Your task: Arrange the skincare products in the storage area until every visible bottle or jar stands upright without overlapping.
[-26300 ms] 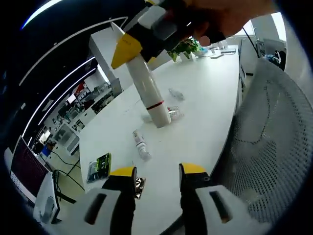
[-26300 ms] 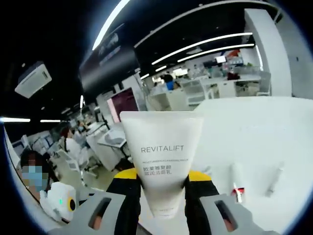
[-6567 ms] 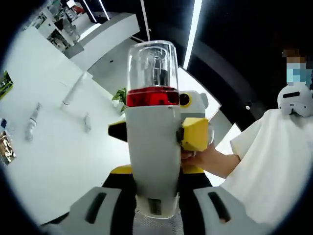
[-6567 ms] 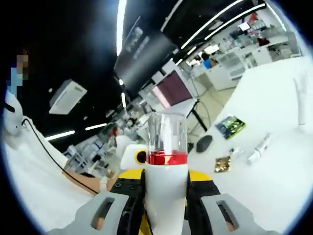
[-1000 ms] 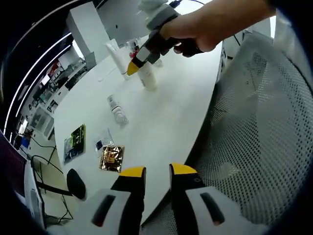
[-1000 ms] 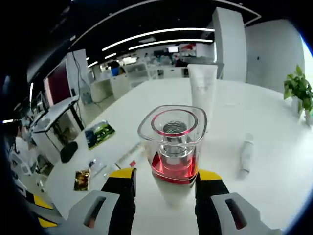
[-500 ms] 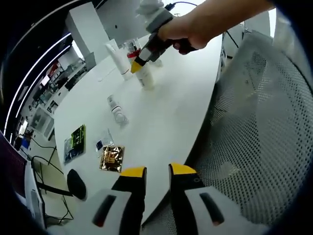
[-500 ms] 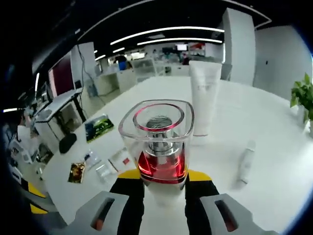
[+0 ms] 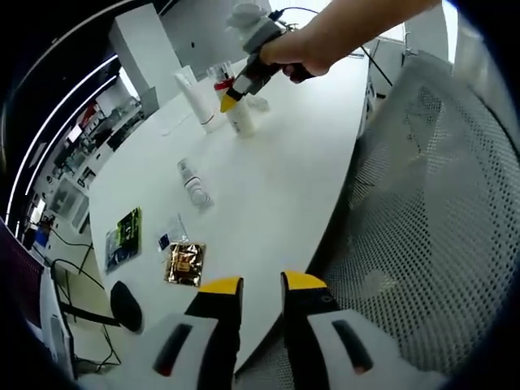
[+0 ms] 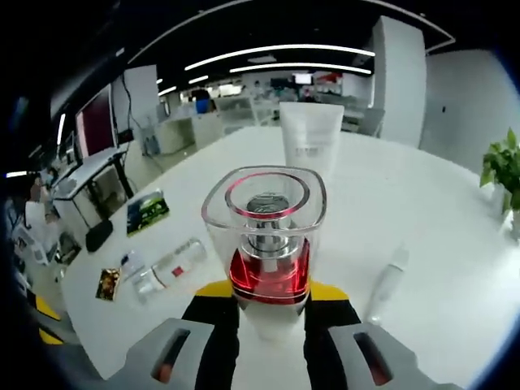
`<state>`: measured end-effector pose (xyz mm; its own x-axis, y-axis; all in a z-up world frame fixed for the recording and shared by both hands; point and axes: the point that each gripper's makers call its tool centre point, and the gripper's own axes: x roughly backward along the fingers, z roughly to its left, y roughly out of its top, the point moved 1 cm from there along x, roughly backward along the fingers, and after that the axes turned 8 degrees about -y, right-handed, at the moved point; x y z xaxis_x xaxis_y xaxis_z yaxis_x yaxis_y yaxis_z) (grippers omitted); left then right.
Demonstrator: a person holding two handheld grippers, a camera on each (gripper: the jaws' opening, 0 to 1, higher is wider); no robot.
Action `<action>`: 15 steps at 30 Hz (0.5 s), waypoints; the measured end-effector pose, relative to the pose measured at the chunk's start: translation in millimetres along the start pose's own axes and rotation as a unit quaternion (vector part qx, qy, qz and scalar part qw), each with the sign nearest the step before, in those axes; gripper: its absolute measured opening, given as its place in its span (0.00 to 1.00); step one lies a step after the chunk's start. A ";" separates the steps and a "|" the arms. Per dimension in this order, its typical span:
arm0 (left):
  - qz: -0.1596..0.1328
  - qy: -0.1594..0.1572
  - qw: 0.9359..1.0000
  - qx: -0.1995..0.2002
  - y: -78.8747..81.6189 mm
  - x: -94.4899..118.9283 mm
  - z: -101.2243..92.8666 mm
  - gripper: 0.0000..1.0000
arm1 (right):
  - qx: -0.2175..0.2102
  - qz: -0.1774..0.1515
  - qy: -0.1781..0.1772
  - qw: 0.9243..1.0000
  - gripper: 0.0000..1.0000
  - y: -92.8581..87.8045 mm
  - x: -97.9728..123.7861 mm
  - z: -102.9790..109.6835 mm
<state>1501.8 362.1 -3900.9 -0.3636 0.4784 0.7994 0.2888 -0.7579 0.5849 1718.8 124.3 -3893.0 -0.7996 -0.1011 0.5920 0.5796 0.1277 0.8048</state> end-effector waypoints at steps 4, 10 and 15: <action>-0.001 0.000 1.000 0.000 0.0 -0.6 -0.2 0.15 | -0.004 -0.002 -0.010 1.000 0.26 6.4 -8.9 -15.6; -0.003 -0.001 1.000 0.003 0.5 -0.5 -0.3 0.15 | -0.016 -0.001 -0.029 0.999 0.26 14.4 -20.8 -37.7; -0.002 -0.002 1.000 0.003 0.1 -0.8 -0.3 0.15 | -0.010 -0.008 -0.033 0.999 0.26 22.6 -32.2 -51.8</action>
<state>1501.9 361.4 -3901.6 -0.3617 0.4822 0.7979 0.2933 -0.7535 0.5884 1765.8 79.4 -3891.7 -0.8170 -0.0376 0.5754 0.5693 0.1062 0.8152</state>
